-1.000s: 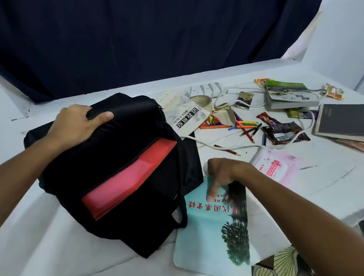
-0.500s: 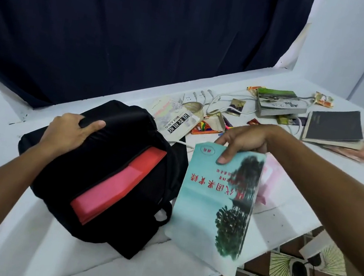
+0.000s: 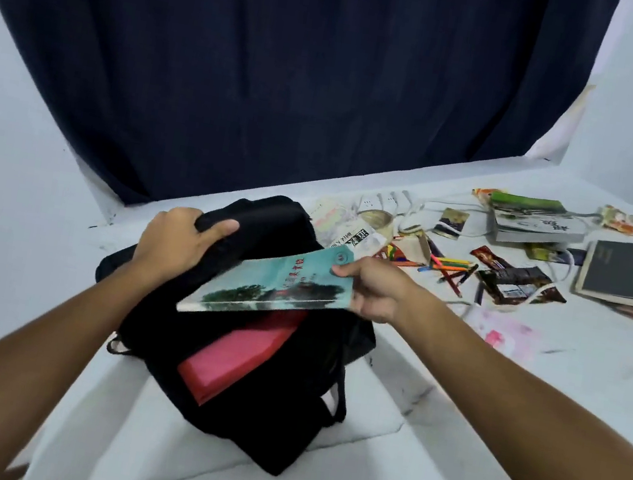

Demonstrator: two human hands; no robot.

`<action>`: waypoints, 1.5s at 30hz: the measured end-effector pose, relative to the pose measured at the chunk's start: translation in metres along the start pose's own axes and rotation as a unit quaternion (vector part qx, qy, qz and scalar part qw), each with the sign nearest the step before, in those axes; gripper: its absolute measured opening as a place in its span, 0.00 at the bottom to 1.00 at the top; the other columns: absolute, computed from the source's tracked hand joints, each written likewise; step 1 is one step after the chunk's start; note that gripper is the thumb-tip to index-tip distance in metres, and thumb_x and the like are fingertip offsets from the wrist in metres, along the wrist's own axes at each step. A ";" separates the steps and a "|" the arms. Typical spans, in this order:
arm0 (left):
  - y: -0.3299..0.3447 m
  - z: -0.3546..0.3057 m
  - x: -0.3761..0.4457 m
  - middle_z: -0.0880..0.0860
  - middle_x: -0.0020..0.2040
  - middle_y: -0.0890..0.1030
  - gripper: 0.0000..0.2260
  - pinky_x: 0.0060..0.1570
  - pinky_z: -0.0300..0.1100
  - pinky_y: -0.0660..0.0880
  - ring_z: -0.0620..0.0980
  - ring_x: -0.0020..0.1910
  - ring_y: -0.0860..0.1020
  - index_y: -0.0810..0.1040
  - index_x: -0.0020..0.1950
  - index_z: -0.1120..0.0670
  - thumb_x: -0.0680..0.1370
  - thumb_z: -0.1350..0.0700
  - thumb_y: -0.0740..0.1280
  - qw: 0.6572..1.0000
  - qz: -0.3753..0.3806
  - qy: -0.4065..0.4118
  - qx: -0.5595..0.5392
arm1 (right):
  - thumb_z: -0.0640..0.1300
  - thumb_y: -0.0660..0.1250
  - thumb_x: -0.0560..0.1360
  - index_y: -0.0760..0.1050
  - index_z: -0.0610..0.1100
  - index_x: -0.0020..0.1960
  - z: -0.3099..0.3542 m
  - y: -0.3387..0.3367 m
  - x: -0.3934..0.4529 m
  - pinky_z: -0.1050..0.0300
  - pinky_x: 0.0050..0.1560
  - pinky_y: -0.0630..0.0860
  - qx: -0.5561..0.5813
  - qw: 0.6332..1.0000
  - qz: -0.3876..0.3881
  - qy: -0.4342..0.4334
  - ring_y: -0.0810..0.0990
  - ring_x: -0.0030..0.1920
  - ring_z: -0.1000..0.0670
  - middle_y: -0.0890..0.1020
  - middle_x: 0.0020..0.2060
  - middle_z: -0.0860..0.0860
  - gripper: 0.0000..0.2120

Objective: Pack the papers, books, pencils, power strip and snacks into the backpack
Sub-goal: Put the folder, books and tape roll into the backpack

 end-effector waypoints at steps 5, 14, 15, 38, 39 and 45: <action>-0.026 -0.005 0.011 0.53 0.28 0.74 0.29 0.35 0.47 0.66 0.53 0.30 0.72 0.68 0.29 0.57 0.71 0.30 0.61 0.999 -0.028 -0.003 -0.024 | 0.25 0.48 0.78 0.69 0.35 0.60 -0.026 0.059 0.022 0.32 0.60 0.70 0.108 0.992 -0.055 -0.036 0.75 0.63 0.34 0.77 0.58 0.35 0.17; -0.044 -0.004 0.020 0.50 0.25 0.69 0.27 0.27 0.38 0.63 0.46 0.26 0.69 0.65 0.29 0.57 0.74 0.37 0.65 0.996 -0.023 0.029 -0.075 | 0.30 0.54 0.79 0.73 0.40 0.56 -0.033 0.086 0.070 0.46 0.35 0.74 0.054 0.983 -0.168 -0.039 0.80 0.42 0.43 0.79 0.40 0.44 0.12; -0.045 -0.005 0.021 0.49 0.25 0.68 0.26 0.26 0.37 0.62 0.46 0.25 0.67 0.64 0.28 0.56 0.74 0.38 0.65 0.996 -0.019 0.037 -0.085 | 0.29 0.55 0.78 0.73 0.39 0.55 -0.032 0.088 0.074 0.45 0.38 0.75 0.052 0.983 -0.169 -0.045 0.82 0.46 0.41 0.80 0.42 0.43 0.12; -0.042 0.018 0.066 0.54 0.26 0.62 0.28 0.26 0.37 0.61 0.50 0.26 0.61 0.62 0.29 0.59 0.72 0.34 0.57 0.984 -0.050 0.049 -0.163 | 0.34 0.59 0.77 0.75 0.38 0.48 0.129 0.064 -0.022 0.62 0.28 0.76 -0.136 0.937 -0.096 -0.308 0.83 0.31 0.48 0.83 0.36 0.42 0.06; -0.040 0.018 0.066 0.54 0.26 0.62 0.29 0.26 0.37 0.61 0.50 0.26 0.61 0.62 0.29 0.59 0.72 0.34 0.56 0.985 -0.052 0.044 -0.157 | 0.33 0.59 0.77 0.75 0.38 0.47 0.145 0.037 -0.018 0.62 0.28 0.76 -0.157 0.919 -0.154 -0.328 0.82 0.31 0.48 0.81 0.36 0.42 0.06; -0.032 0.015 0.069 0.56 0.30 0.66 0.35 0.30 0.44 0.59 0.51 0.30 0.65 0.66 0.34 0.69 0.73 0.34 0.56 0.989 -0.054 -0.017 -0.139 | 0.32 0.61 0.73 0.70 0.38 0.39 0.091 -0.112 0.073 0.56 0.29 0.70 -0.192 0.934 -0.281 -0.107 0.73 0.21 0.51 0.74 0.32 0.41 0.05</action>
Point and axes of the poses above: each hand's wrist, its own x-axis towards the middle knuckle, its own y-axis out of the palm, z = x × y, the point moved 9 cm from there along x, towards the middle knuckle
